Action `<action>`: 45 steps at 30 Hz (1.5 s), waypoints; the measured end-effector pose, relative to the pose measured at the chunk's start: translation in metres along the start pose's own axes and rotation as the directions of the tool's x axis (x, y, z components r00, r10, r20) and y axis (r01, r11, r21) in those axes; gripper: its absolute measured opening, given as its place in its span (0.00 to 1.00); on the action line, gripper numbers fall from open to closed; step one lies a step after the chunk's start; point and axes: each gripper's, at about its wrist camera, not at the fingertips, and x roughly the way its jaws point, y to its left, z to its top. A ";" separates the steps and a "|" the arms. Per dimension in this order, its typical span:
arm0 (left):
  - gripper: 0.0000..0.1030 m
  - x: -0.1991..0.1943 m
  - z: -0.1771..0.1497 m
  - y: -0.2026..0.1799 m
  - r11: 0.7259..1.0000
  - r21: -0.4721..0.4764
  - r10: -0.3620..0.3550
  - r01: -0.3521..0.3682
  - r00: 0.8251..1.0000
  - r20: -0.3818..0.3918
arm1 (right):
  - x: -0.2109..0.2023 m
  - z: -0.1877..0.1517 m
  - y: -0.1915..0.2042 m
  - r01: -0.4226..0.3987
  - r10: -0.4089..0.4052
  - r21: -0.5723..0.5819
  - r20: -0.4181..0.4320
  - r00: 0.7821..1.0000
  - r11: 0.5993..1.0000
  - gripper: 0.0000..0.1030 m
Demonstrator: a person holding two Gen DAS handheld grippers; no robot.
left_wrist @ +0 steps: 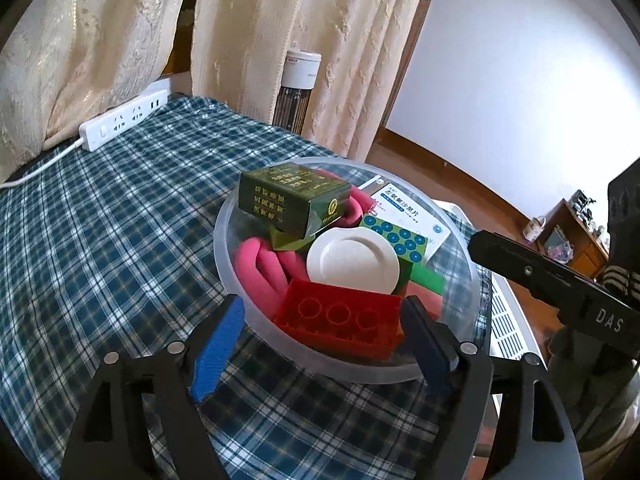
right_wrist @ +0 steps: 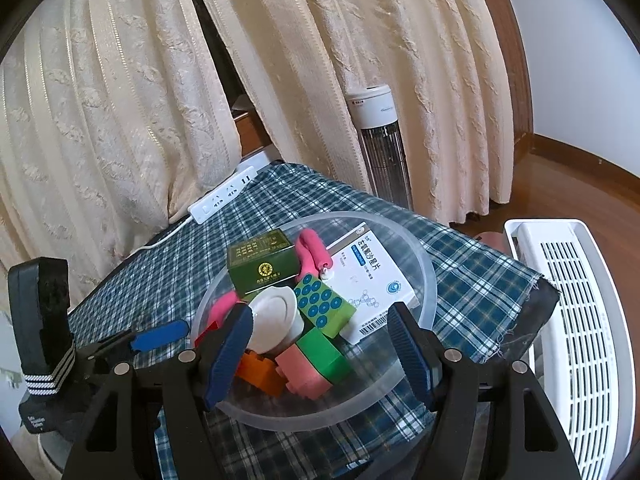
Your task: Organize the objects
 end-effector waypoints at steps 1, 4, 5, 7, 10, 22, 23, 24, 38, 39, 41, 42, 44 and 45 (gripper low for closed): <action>0.80 0.000 0.000 0.001 1.000 -0.009 -0.003 0.003 1.000 -0.005 | -0.001 0.000 -0.001 0.002 -0.002 0.001 0.000 1.000 1.000 0.75; 0.80 -0.003 -0.003 0.003 0.999 -0.032 -0.007 0.007 1.000 -0.012 | -0.003 -0.002 -0.002 0.011 -0.011 0.004 -0.002 1.000 1.000 0.76; 0.80 -0.004 -0.003 0.004 0.999 -0.037 -0.009 0.008 1.000 -0.012 | -0.004 -0.003 -0.003 0.016 -0.016 0.005 -0.004 1.000 1.000 0.77; 0.80 -0.008 -0.004 0.005 0.999 -0.045 -0.010 0.010 1.000 -0.010 | -0.006 -0.005 -0.004 0.025 -0.025 0.006 -0.009 1.000 1.000 0.78; 0.80 -0.014 -0.007 0.004 0.999 -0.050 -0.011 0.011 1.000 -0.002 | -0.009 -0.009 -0.003 0.033 -0.033 0.003 -0.016 0.999 0.999 0.78; 0.81 -0.039 -0.025 -0.006 0.993 -0.003 0.121 -0.121 0.992 0.022 | -0.019 -0.029 0.013 0.039 -0.042 -0.046 -0.050 0.998 0.998 0.82; 0.81 -0.041 -0.027 -0.006 0.991 -0.004 0.133 -0.133 0.991 0.022 | -0.020 -0.032 0.015 0.040 -0.043 -0.054 -0.056 0.998 0.998 0.82; 0.81 -0.043 -0.028 -0.006 0.990 -0.003 0.142 -0.142 0.990 0.024 | -0.021 -0.033 0.017 0.041 -0.044 -0.060 -0.060 0.997 0.997 0.82; 0.81 -0.066 -0.036 -0.006 0.962 -0.015 0.272 -0.272 0.961 0.052 | -0.036 -0.058 0.041 0.064 -0.075 -0.128 -0.076 0.994 0.990 0.95; 0.81 -0.068 -0.037 -0.007 0.961 -0.013 0.276 -0.276 0.960 0.055 | -0.037 -0.059 0.043 0.071 -0.081 -0.136 -0.072 0.994 0.988 0.95; 0.81 -0.070 -0.037 -0.009 0.960 -0.007 0.279 -0.279 0.958 0.060 | -0.039 -0.061 0.047 0.088 -0.099 -0.161 -0.060 0.993 0.983 0.96; 0.82 -0.072 -0.038 -0.011 0.959 -0.002 0.283 -0.283 0.957 0.066 | -0.040 -0.062 0.048 0.090 -0.101 -0.169 -0.058 0.993 0.982 0.97; 0.83 -0.073 -0.038 -0.014 0.956 0.008 0.293 -0.294 0.953 0.073 | -0.041 -0.063 0.051 0.091 -0.103 -0.184 -0.056 0.993 0.979 0.97; 0.85 -0.074 -0.038 -0.016 0.954 0.013 0.297 -0.299 0.952 0.074 | -0.042 -0.064 0.052 0.093 -0.105 -0.188 -0.055 0.993 0.978 0.97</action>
